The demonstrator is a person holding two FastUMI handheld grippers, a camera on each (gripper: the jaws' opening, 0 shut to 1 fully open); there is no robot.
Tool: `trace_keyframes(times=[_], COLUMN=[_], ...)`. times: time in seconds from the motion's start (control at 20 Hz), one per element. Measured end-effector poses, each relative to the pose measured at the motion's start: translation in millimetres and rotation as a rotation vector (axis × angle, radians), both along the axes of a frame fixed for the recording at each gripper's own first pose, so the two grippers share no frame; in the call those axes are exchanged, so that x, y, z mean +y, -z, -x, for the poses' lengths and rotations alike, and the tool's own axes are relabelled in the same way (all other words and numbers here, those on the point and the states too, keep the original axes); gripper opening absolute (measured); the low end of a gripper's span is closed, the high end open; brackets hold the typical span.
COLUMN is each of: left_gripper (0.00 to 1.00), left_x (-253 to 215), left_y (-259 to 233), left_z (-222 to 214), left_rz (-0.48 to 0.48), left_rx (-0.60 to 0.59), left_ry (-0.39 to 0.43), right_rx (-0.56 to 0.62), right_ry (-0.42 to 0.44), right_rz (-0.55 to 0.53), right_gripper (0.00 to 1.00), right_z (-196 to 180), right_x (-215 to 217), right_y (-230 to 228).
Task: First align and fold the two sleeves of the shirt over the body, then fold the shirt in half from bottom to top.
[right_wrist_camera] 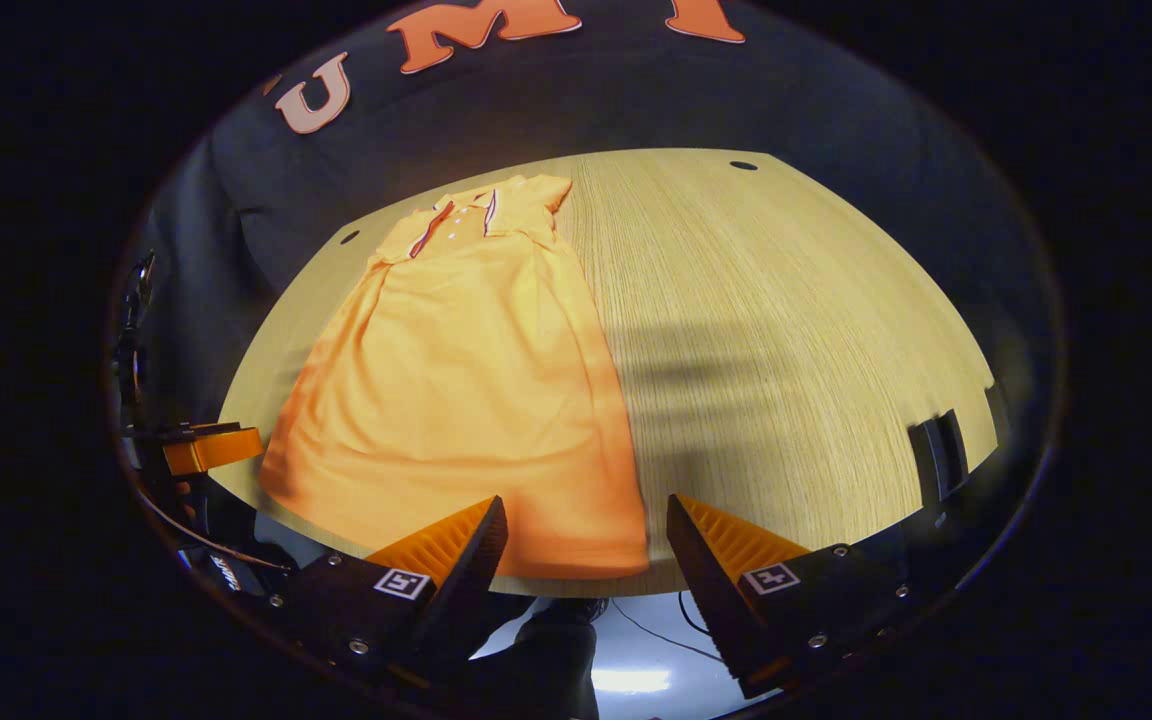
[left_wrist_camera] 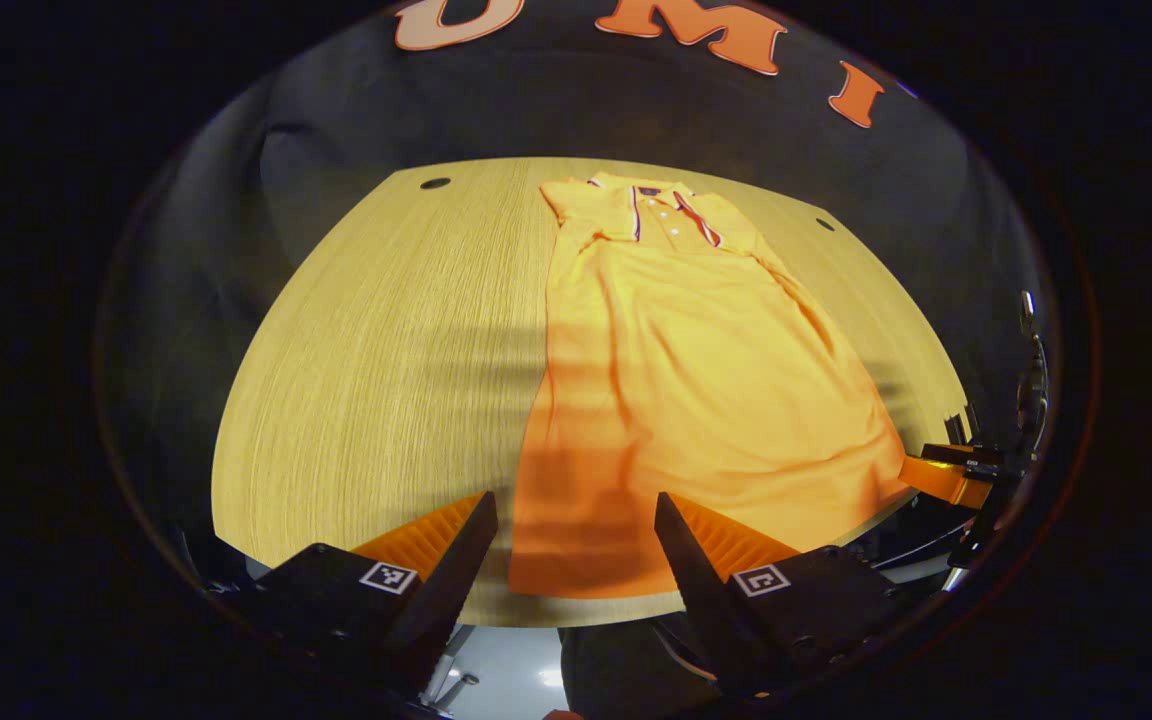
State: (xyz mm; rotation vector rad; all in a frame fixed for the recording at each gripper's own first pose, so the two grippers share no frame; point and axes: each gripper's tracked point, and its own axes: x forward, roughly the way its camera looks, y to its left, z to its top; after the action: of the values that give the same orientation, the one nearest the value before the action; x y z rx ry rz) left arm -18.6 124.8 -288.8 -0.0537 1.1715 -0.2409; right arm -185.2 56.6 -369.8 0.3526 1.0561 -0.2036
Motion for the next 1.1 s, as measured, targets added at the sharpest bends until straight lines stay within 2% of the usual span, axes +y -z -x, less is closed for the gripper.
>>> trace_keyframes(times=[0.3, 0.55, 0.65, 0.7, 0.75, 0.8, 0.85, 0.9, 0.95, 1.0, 1.05, 1.1], left_gripper=[0.99, 0.95, 0.95, 0.9, 0.89, 0.62, 0.35, 0.08, 0.08, 0.08, 0.08, 0.01], left_x=[6.6, 5.4, 1.7, -0.1, -5.3, -13.3, -14.1, -20.3, -30.0, -36.3, -36.6, -34.0], left_y=[35.4, 43.2, 45.9, 41.6, 42.9, 41.2, 41.7, 40.6, 38.6, 34.5, 30.1, 24.9], left_z=[6.6, 12.2, 10.9, 13.9, 13.7, 12.2, 14.9, 18.1, 21.6, 18.8, 13.4, 6.6], left_rz=[-0.047, -0.105, -0.108, -0.1, -0.084, -0.055, -0.057, -0.045, -0.003, 0.03, 0.039, 0.041], left_rx=[0.105, 0.129, 0.135, 0.144, 0.14, 0.136, 0.147, 0.154, 0.165, 0.158, 0.133, 0.116], left_ry=[-0.035, 0.007, 0.016, 0.031, 0.044, 0.037, 0.041, 0.066, 0.079, 0.08, 0.084, 0.089], right_rx=[0.073, 0.128, 0.143, 0.139, 0.135, 0.132, 0.133, 0.116, 0.126, 0.127, 0.125, 0.1], right_ry=[-0.006, -0.117, -0.104, -0.069, -0.033, -0.026, -0.027, 0.005, 0.025, 0.067, 0.076, 0.089], right_rz=[-0.036, 0.065, 0.08, 0.077, 0.05, 0.005, -0.054, -0.112, -0.2, -0.253, -0.29, -0.297], right_gripper=[0.98, 0.94, 0.78, 0.58, 0.43, 0.19, 0.18, 0.1, 0.09, 0.03, 0.04, 0.04], right_z=[0.7, 2.9, 3.2, 2.0, -0.2, -0.5, -2.2, -4.2, -1.9, -1.6, -1.0, -6.6], right_x=[14.7, 14.7, 11.3, 9.4, 10.3, 17.7, 25.4, 29.0, 37.3, 36.0, 41.4, 38.8], right_y=[16.9, 22.0, 21.4, 21.6, 22.5, 19.7, 20.9, 20.2, 19.8, 10.2, 13.5, 8.2])
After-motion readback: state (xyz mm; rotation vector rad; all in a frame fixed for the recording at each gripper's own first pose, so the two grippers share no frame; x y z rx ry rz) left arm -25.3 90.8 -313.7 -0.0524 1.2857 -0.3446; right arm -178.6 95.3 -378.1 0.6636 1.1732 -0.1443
